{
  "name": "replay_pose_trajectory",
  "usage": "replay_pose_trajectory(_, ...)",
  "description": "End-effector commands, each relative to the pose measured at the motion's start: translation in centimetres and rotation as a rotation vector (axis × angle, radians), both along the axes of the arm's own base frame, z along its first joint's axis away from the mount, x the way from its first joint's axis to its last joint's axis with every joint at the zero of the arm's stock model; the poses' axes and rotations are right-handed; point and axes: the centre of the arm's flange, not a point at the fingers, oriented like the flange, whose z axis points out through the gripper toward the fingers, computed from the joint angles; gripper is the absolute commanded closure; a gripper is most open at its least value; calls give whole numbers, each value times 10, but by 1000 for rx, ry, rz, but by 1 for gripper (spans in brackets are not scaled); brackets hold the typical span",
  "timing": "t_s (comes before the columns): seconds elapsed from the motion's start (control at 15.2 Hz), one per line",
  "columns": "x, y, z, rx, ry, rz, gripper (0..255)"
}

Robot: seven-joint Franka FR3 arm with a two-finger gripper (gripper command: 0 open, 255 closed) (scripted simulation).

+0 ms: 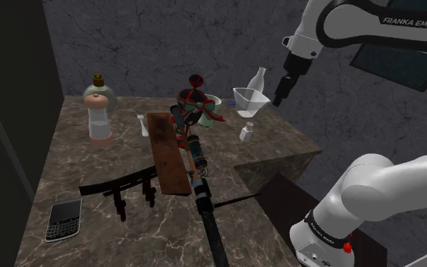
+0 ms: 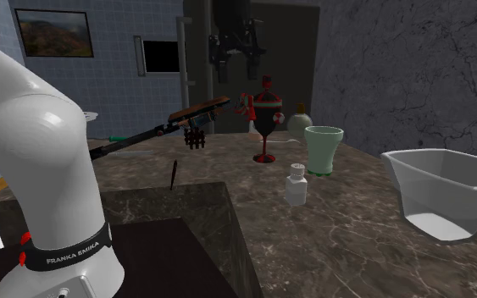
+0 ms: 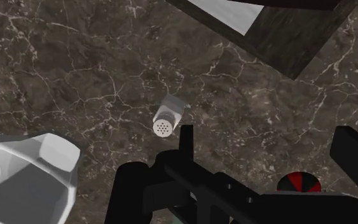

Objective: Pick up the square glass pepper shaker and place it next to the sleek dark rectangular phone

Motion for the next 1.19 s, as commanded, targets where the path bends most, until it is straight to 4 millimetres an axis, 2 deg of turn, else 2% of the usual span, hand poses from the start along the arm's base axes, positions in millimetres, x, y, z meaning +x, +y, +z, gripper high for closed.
replay_pose_trajectory(0.0,13,-10,-22,5,-6,-9,0)
replay_pose_trajectory(0.92,99,-95,-162,41,-37,-72,0)
replay_pose_trajectory(1.12,100,-95,-178,41,-37,-72,0)
